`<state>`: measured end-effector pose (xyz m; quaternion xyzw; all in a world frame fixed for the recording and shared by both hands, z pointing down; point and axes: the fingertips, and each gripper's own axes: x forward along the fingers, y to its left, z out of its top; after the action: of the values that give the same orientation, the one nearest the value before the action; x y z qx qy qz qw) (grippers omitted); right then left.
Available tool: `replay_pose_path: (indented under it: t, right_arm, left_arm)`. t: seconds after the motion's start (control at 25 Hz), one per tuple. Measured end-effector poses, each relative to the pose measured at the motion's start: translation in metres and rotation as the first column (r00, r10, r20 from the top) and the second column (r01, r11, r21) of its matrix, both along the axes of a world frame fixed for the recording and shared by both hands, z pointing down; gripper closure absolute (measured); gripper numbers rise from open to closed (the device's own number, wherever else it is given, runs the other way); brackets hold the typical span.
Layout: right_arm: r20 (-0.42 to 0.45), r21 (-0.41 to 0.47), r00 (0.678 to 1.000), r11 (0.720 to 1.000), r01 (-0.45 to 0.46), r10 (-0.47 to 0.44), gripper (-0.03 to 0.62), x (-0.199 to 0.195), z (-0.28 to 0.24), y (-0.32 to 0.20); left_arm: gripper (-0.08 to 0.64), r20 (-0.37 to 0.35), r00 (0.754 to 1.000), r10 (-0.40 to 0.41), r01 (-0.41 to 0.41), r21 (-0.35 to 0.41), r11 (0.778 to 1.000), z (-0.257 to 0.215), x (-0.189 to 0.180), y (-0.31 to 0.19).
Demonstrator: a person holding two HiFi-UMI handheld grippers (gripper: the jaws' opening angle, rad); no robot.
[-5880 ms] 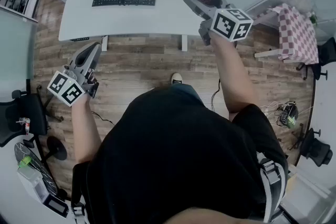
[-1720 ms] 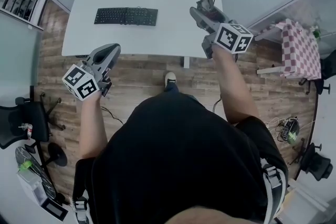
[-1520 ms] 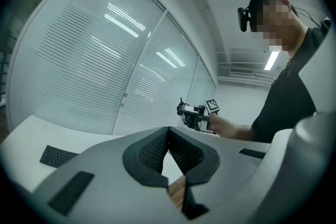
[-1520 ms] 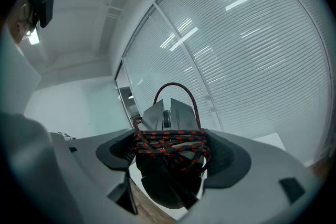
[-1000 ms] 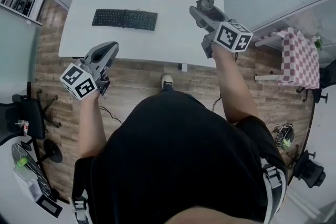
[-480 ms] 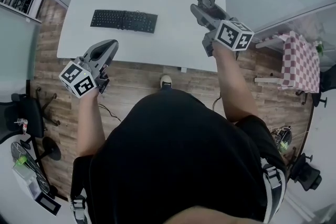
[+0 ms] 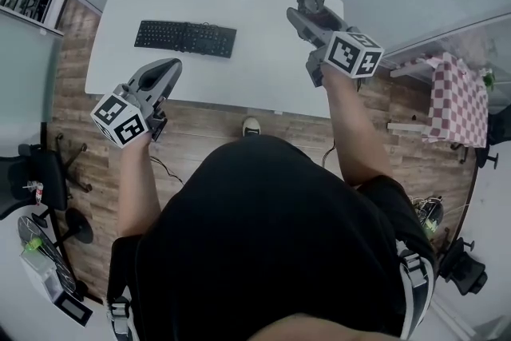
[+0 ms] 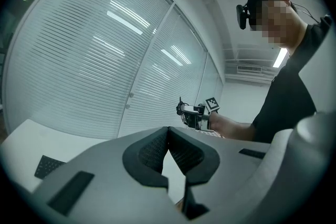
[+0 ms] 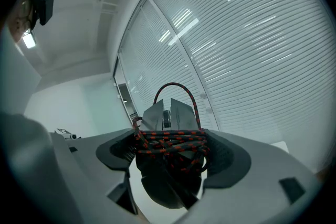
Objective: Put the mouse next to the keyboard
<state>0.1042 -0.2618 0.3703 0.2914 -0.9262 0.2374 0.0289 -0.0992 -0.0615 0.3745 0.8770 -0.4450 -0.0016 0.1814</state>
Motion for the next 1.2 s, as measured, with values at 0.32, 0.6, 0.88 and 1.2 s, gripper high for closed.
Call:
replay_pose_path:
  t: [0.32,0.6,0.88,1.2]
  right_arm:
    - [0.016,-0.006,0.999,1.000,0.031,-0.031,0.183,-0.001,0.003,-0.019]
    - [0.025,-0.005,0.998,0.998,0.055,-0.055,0.184,-0.002,0.008,-0.043]
    - [0.023,-0.006,0.996,0.997,0.081,-0.081,0.184,-0.001,0.007,-0.060]
    - [0.023,-0.010,0.995,0.996,0.094,-0.093,0.184,-0.007,0.008,-0.064]
  left_arm:
    - [0.537,0.008,1.000,-0.023,0.023,0.006,1.000,-0.001,0.007,-0.017]
    - [0.537,0.013,0.999,-0.053,0.053,0.009,0.999,-0.001,0.009,-0.036]
    - [0.538,0.012,0.998,-0.069,0.069,0.013,0.998,-0.004,0.014,-0.053]
    - [0.537,0.018,0.997,-0.069,0.069,0.008,0.998,-0.004,0.013,-0.057]
